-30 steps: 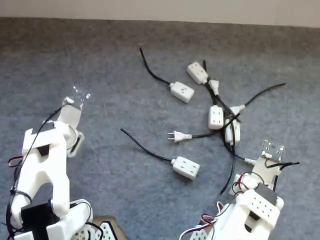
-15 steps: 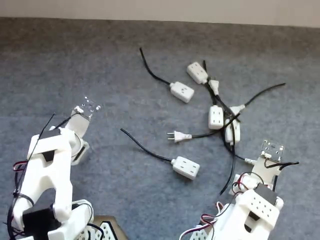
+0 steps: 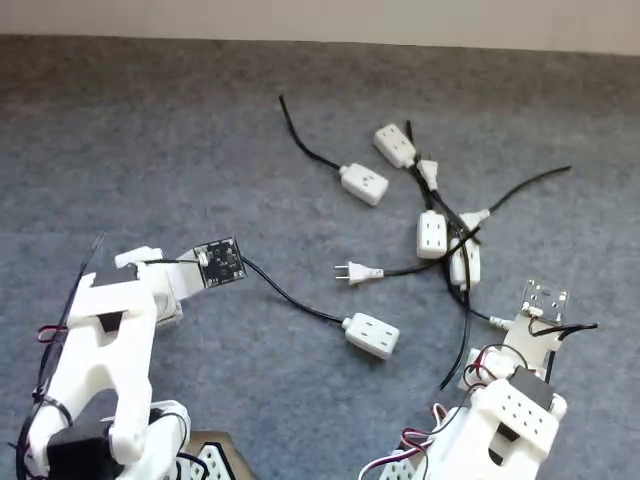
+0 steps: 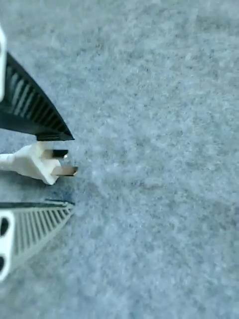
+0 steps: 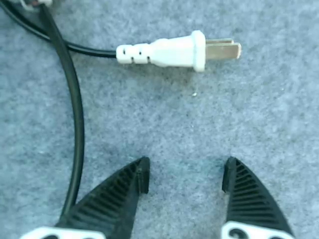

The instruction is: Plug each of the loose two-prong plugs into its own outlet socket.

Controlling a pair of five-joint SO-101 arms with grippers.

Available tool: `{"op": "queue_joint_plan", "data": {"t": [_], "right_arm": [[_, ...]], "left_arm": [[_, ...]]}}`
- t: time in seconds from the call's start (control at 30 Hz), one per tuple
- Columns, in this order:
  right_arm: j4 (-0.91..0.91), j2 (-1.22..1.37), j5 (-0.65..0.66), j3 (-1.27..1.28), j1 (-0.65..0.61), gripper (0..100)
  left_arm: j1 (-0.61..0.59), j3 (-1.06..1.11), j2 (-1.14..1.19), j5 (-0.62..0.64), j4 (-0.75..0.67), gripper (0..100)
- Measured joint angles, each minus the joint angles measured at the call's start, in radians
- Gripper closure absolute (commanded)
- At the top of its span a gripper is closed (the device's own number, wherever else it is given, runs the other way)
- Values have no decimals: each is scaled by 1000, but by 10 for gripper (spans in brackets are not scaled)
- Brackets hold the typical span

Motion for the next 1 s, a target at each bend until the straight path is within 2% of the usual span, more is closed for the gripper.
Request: {"op": "queue_joint_plan", "data": {"t": [0.2,0.37,0.4,0.83,1.0], "right_arm": [[0,0,0,0,0,761],[0,0,0,0,0,761],[0,0,0,0,0,761],[0,0,0,0,0,761],[0,0,0,0,0,761]], "left_arm": [[-2,14,3,17,-103,779],[-34,17,6,258,-227,778],[-41,17,6,275,-245,779],[-107,41,-3,71,-281,779],[-184,69,-3,25,-296,777]]}}
